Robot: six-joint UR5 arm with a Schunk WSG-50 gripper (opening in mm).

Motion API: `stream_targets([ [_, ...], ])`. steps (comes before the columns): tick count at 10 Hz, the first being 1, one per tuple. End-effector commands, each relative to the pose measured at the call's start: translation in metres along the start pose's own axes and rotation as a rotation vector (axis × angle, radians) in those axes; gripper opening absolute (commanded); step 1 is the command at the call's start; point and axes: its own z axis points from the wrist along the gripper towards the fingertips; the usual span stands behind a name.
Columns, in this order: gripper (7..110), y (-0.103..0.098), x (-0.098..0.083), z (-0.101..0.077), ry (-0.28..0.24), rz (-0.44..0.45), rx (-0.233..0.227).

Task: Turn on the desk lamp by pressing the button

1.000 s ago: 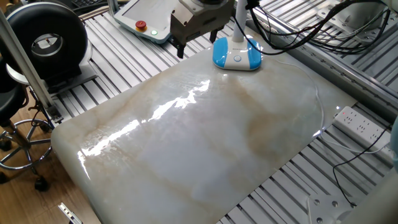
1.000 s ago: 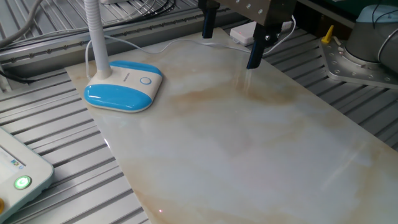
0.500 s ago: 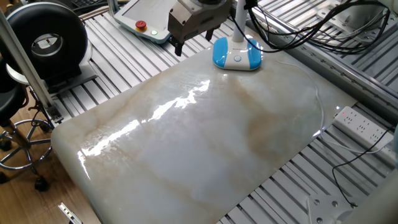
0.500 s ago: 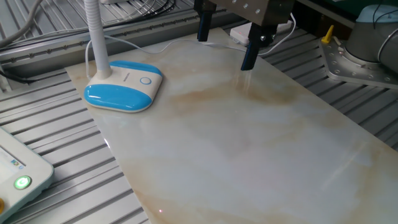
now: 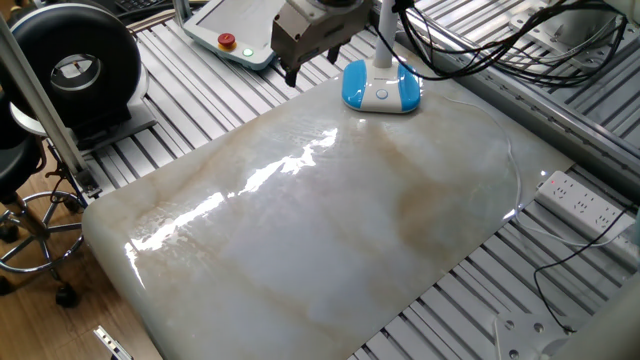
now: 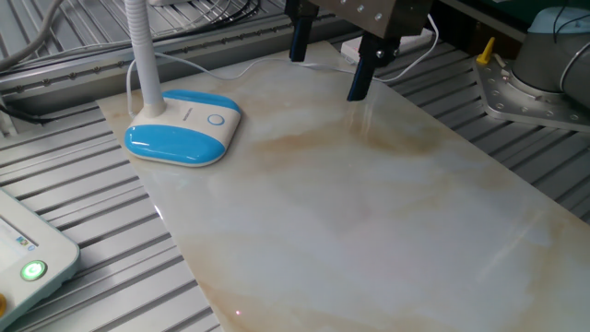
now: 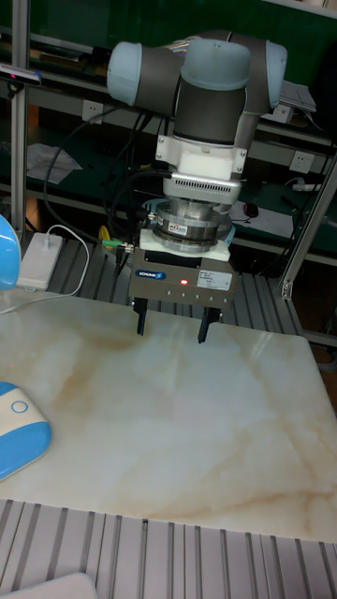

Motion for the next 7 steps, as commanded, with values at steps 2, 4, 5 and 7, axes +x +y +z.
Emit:
stream_targets([
  [2, 88, 0.009, 0.026, -0.003, 0.107, 0.593, -0.023],
  [4, 88, 0.006, 0.032, -0.005, 0.129, 0.592, -0.012],
  [5, 88, -0.002, 0.034, -0.006, 0.132, 0.589, 0.017],
  [7, 88, -0.024, 0.03, -0.008, 0.105, 0.582, 0.076],
])
